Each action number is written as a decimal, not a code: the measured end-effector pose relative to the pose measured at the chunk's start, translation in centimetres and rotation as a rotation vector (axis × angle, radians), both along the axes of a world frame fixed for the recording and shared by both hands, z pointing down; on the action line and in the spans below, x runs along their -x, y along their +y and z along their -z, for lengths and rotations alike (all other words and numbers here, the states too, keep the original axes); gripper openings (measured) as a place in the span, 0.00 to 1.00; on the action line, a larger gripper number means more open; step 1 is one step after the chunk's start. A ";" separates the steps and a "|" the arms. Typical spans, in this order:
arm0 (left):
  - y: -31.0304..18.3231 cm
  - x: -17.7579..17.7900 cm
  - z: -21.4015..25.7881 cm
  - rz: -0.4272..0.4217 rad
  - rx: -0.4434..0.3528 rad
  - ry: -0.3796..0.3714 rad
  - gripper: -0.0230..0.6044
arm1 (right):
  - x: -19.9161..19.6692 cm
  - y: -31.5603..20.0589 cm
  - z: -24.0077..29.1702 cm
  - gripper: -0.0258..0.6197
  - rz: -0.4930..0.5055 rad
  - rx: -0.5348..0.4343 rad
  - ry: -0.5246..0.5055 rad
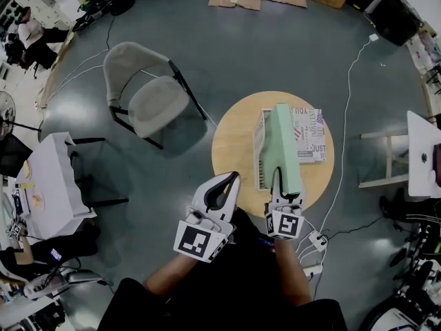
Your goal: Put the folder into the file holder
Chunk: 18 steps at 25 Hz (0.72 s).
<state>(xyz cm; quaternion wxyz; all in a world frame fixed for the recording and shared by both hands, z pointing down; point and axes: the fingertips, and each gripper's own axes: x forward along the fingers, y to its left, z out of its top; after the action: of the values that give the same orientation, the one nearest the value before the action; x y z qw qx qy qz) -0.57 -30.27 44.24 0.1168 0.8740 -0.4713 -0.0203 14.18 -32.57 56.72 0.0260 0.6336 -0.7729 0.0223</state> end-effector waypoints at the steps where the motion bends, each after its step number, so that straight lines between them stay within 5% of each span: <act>1: 0.0 0.0 0.0 0.000 0.000 0.000 0.04 | 0.1 0.0 -0.3 0.26 0.003 0.006 0.003; 18: -0.2 -0.9 0.3 -0.011 -0.001 0.008 0.04 | 0.0 -0.1 -4.3 0.27 0.032 0.090 0.033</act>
<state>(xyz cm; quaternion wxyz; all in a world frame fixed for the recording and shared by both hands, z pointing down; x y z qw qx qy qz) 0.32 -30.44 43.98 0.1182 0.8764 -0.4662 -0.0233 14.14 -32.64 61.07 0.0676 0.6197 -0.7805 0.0462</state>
